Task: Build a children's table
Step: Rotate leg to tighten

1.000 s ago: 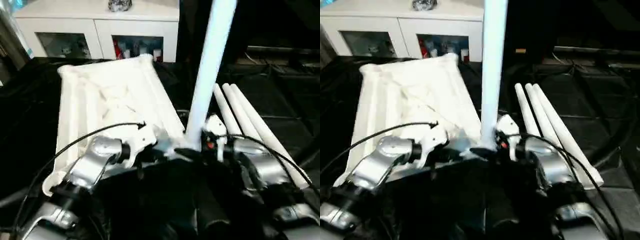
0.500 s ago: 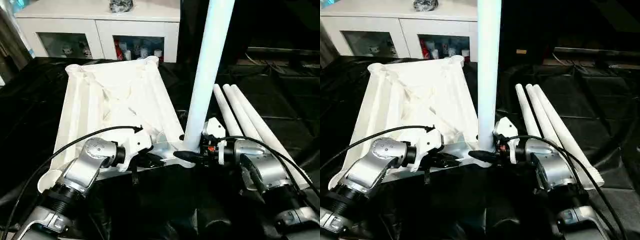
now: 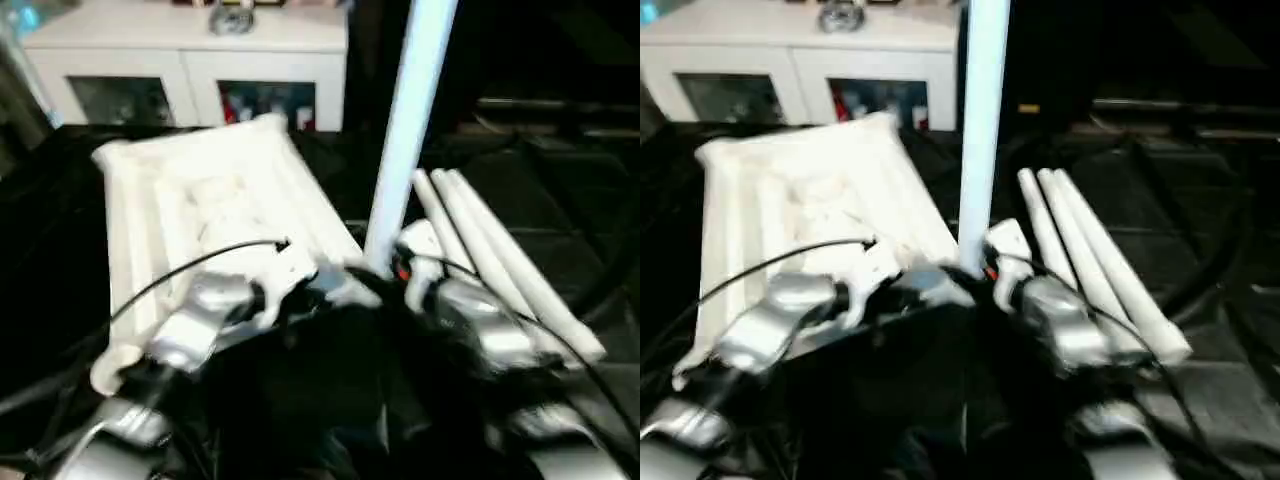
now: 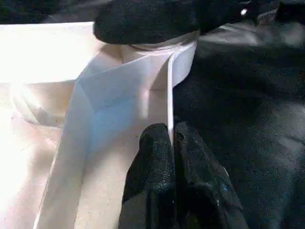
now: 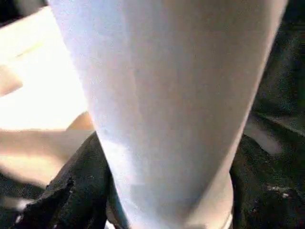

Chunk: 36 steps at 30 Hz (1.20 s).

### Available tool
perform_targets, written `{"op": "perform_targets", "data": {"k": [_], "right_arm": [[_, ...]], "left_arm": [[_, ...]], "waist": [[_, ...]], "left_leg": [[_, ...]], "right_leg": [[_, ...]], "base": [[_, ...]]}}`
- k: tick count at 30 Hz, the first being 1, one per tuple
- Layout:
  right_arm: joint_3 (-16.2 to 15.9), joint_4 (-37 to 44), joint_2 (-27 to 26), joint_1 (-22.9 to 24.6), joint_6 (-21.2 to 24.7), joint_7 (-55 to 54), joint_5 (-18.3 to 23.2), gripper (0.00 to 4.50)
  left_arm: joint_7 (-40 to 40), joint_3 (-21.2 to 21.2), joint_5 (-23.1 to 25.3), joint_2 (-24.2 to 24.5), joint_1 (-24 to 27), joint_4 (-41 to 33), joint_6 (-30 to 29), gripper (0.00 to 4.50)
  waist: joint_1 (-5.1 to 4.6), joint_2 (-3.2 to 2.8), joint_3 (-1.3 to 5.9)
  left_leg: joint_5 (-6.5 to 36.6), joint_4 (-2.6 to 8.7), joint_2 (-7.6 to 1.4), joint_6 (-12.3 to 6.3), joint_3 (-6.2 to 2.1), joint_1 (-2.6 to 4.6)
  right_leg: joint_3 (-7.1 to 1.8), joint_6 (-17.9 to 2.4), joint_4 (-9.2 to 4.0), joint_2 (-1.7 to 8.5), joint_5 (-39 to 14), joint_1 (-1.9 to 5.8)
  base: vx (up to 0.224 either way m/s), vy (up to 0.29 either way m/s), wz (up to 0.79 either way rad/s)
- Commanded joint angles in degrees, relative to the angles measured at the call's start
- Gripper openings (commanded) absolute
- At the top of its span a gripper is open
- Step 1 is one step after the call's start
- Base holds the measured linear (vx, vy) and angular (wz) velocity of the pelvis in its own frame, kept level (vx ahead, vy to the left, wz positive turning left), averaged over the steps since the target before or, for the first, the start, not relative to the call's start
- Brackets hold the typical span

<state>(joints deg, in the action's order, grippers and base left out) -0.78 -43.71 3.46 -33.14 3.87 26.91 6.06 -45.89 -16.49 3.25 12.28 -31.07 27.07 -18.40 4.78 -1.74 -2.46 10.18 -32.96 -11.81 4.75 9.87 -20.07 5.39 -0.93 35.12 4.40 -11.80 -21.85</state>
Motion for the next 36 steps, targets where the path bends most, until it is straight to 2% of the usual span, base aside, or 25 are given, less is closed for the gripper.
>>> {"op": "perform_targets", "data": {"k": [1,5,7,11,12,13,17,18,21,24,26,31,36], "right_arm": [[-3.28,-5.67,-4.64,-0.31,0.24,-2.75,-1.95,2.69],[-3.63,-8.27,-7.08,-1.53,-2.54,-2.88,-2.71,2.69],[-2.79,-8.29,-7.32,-1.6,-2.78,-1.07,-1.54,3.25],[-2.84,-6.54,-5.35,-1.14,-2.81,4.19,-0.54,3.47],[-3.95,-5.36,-3.75,-0.69,-3.24,7.43,-1.14,3.74],[-4.33,-4.91,-3.19,-0.52,-3.24,8.64,-1.27,3.84],[-7.24,-0.68,2.29,1.4,-3.1,18.43,-1.57,3.84],[-7.34,-0.47,2.58,1.49,-3.0,18.9,-1.55,3.84],[-7.61,1.78,5.2,2.33,-2.56,23.65,-0.83,3.84],[-7.83,4.9,8.2,3.36,-1.31,29.13,0.15,3.84],[-7.9,6.48,9.62,3.83,-0.52,31.87,0.76,3.84],[-9.21,9.79,12.9,4.85,1.05,36.31,0.56,3.32],[-9.72,11.26,13.18,5.4,2.35,37.72,0.91,2.89]], "left_arm": [[3.43,0.23,-0.63,-3.61,-2.89,0.38,0.94,0.0],[3.29,-0.03,-0.79,-5.03,-3.4,0.51,1.56,0.0],[2.57,-0.24,-0.94,-4.91,-3.08,0.22,1.99,0.0],[-0.85,-1.16,-1.51,-3.19,-1.35,-1.44,3.06,0.0],[-3.08,-1.4,-1.99,-2.26,-0.36,-2.5,3.78,0.0],[-3.77,-1.46,-2.16,-1.96,-0.04,-2.89,3.86,0.0],[-8.34,-2.28,-2.93,0.53,1.57,-5.32,4.64,0.0],[-8.56,-2.29,-2.99,0.65,1.64,-5.43,4.63,0.0],[-11.24,-2.45,-3.57,1.98,2.3,-6.36,5.19,0.0],[-14.64,-2.66,-4.13,4.06,3.34,-7.82,5.73,0.0],[-16.65,-2.63,-4.62,5.26,4.09,-8.72,6.04,0.0],[-20.8,-2.71,-5.13,8.7,5.66,-10.11,6.18,0.0],[-21.23,-2.38,-5.42,9.35,6.09,-10.26,6.43,0.0]], "waist": [[-0.02,0.21,2.77],[0.05,0.21,2.9],[0.11,0.1,2.93],[0.05,0.14,2.99],[0.07,-0.21,2.97],[0.03,0.03,3.05],[0.24,0.05,3.25],[0.31,0.02,3.34],[0.44,-0.08,3.44],[0.67,0.0,3.49],[0.76,0.12,3.39],[0.72,0.07,3.18],[0.72,0.25,3.27]], "left_leg": [[16.23,3.97,-1.2,0.03,-0.63,0.35],[15.48,4.01,-1.37,-0.63,-0.59,0.12],[14.82,4.01,-1.38,-1.03,-0.52,0.02],[13.97,4.03,-1.41,-1.81,-0.51,-0.28],[14.21,4.03,-1.4,-1.8,-0.53,-0.24],[14.2,3.95,-1.48,-2.04,-0.49,-0.28],[12.02,3.74,-1.5,-2.9,-0.39,-0.3],[11.09,3.65,-1.56,-3.35,-0.39,-0.46],[9.63,3.51,-1.69,-4.07,-0.29,-0.34],[9.24,3.36,-1.77,-4.79,-0.24,-0.5],[9.52,3.39,-1.71,-4.92,-0.23,-0.5],[11.14,3.6,-1.77,-4.12,-0.23,-0.36],[10.51,3.57,-1.74,-3.65,-0.25,-0.38]], "right_leg": [[-3.05,-7.14,-6.22,4.38,-24.01,1.72],[-3.16,-8.39,-5.73,4.34,-19.52,1.85],[-3.22,-8.97,-5.5,4.23,-17.56,1.94],[-3.21,-9.68,-5.24,4.26,-15.54,2.26],[-3.15,-9.65,-5.28,4.22,-15.85,2.22],[-3.19,-9.77,-5.29,4.26,-15.15,2.36],[-3.2,-10.91,-4.86,4.1,-11.36,2.51],[-3.17,-11.41,-4.58,4.06,-9.51,2.61],[-3.17,-12.71,-4.23,4.01,-6.26,2.5],[-3.09,-13.25,-3.99,3.93,-4.75,2.68],[-3.05,-13.11,-4.08,3.93,-5.49,2.75],[-3.08,-12.22,-4.55,3.97,-9.9,2.45],[-3.15,-12.17,-4.43,4.02,-9.75,2.47]], "base": [[0.0,0.0,0.0],[0.0,0.0,0.0],[0.0,0.0,0.0],[0.0,0.0,0.0],[0.0,0.0,0.0],[0.0,0.0,0.0],[0.0,0.0,0.0],[0.0,0.0,0.0],[0.0,0.0,0.0],[0.0,0.0,0.0],[0.0,0.0,0.0],[0.0,0.0,0.0],[0.0,0.0,0.0]]}}
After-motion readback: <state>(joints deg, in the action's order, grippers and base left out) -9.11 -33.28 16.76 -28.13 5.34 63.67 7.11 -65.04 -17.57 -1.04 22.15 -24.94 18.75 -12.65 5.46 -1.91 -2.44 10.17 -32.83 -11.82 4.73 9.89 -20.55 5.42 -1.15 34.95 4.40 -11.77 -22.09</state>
